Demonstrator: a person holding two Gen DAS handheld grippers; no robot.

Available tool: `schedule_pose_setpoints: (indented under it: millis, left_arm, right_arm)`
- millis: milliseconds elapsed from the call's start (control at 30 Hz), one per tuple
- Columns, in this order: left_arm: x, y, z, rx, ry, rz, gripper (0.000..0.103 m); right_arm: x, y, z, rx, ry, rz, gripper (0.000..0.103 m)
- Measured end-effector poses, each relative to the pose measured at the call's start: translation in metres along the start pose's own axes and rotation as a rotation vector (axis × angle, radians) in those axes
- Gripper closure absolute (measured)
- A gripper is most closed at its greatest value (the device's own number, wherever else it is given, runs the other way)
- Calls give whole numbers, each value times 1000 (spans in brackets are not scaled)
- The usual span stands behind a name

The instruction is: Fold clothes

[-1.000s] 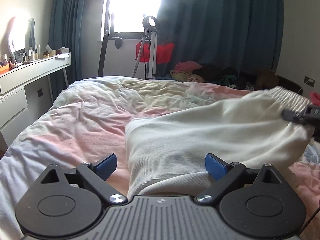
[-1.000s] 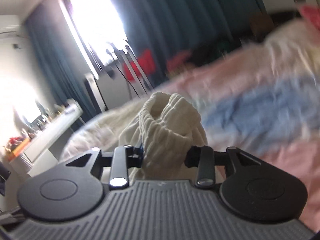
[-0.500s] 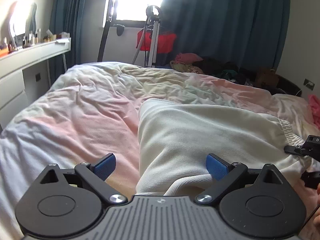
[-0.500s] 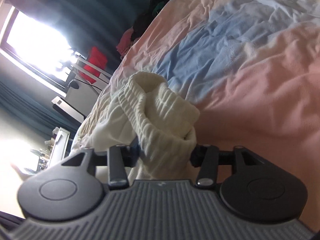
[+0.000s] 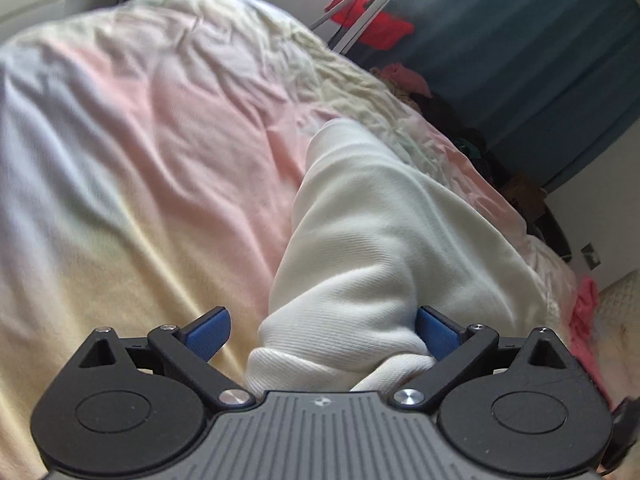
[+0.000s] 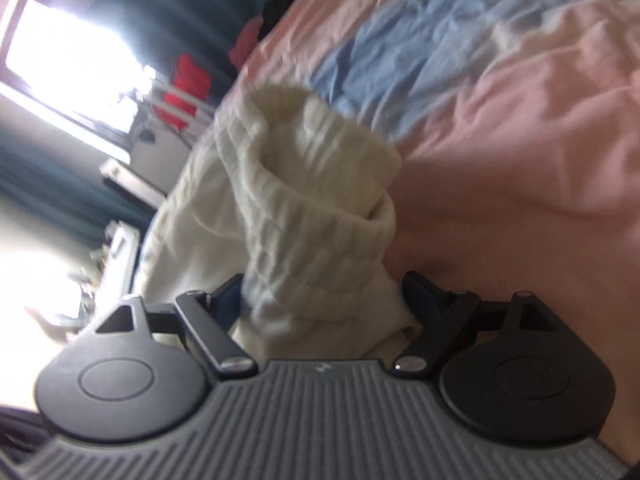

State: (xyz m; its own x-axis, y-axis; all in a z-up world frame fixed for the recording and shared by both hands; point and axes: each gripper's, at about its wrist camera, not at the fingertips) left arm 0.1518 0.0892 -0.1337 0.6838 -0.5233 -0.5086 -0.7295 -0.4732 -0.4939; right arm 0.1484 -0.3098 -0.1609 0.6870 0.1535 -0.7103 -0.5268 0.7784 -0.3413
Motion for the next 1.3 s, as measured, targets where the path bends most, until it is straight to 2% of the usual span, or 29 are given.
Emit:
schedule_pose_setpoints:
  millis: [133,233,333,367,433,500,533,600,667,733,833,867,933,1200,1300]
  left_arm:
    - [5,-4,19,-105,69,29,3]
    - [4,-7,27,-147,107,33,6]
    - [4,-7,34,-186,148,41,8]
    - [5,-7,36,-195,156,46,8]
    - [6,-7,40,-211,171,58,9]
    - [8,-7,39,-205,178,67,11]
    - [9,-7,38,-204,178,75,13]
    - [10,-10,37,-206,170,91,19]
    - [9,-15,34,-202,162,103,24]
    - [8,-18,33,-194,158,107,30]
    - [2,-21,27,-164,150,101,40]
    - [0,-21,21,-146,151,100,43]
    - [6,-24,1,-125,176,111,58]
    - [26,-34,-82,-41,279,152,66]
    - [34,-38,-113,-9,318,168,66]
  right_arm:
    - [12,0,6,-36,-10,46,7]
    - [6,4,11,-39,-135,45,5]
    - [-9,3,5,58,-301,9,5]
    - [-12,4,4,76,-334,5,5]
    - [-12,6,9,37,-303,5,6]
    - [-4,10,14,-21,-202,33,6]
    - [2,12,16,-45,-148,51,11]
    - [9,14,16,-64,-53,63,28]
    - [7,15,19,-58,-42,50,34]
    - [0,16,25,-66,-39,23,51]
    - [-14,22,33,-95,-44,-29,63]
    - [-18,24,36,-103,-46,-45,64]
    - [-26,28,41,-122,-48,-67,68]
    - [-93,2,46,-86,-105,-119,71]
    - [-118,-29,36,-37,-97,-145,71]
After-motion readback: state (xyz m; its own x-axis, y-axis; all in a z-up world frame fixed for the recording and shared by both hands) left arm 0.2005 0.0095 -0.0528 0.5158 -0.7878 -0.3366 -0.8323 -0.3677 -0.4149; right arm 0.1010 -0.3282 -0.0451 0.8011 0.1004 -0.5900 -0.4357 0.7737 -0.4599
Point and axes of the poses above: each gripper's, at about its wrist camera, not at the fingertips, and x roughly the way its jaws point, z to its left, y to its underside, and after that the axes turned 13 degrees about y, right-handed
